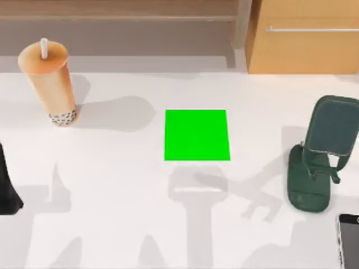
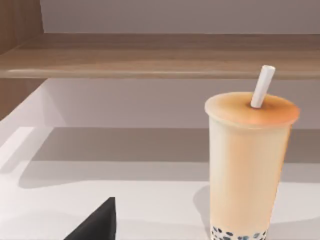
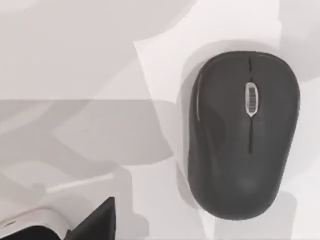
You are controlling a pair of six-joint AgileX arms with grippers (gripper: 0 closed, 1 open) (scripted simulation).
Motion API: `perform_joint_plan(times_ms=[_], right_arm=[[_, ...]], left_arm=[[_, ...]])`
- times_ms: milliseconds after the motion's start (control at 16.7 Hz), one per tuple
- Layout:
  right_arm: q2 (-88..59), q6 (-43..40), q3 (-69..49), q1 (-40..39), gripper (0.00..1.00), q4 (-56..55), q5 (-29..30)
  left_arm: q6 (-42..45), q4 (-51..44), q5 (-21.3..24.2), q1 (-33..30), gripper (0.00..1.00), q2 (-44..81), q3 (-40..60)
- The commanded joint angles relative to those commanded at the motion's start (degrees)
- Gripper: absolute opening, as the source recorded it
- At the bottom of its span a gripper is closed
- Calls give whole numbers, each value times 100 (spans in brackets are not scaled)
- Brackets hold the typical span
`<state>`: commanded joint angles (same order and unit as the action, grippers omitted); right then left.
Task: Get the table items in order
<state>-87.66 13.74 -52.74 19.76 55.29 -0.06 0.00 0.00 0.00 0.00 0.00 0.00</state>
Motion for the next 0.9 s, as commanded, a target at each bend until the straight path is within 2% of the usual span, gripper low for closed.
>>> perform_joint_plan(times_ms=[300,660,900], right_arm=[[-556,14,758,-6,100,-1376,0],[-676,18,904,-6,100,-1593,0],[-676,18,904,-6,70,-1593,0]], left_arm=[[0,0,0,0,100,0,0],[0,0,0,0,100,0,0],[0,0,0,0,100,0,0]])
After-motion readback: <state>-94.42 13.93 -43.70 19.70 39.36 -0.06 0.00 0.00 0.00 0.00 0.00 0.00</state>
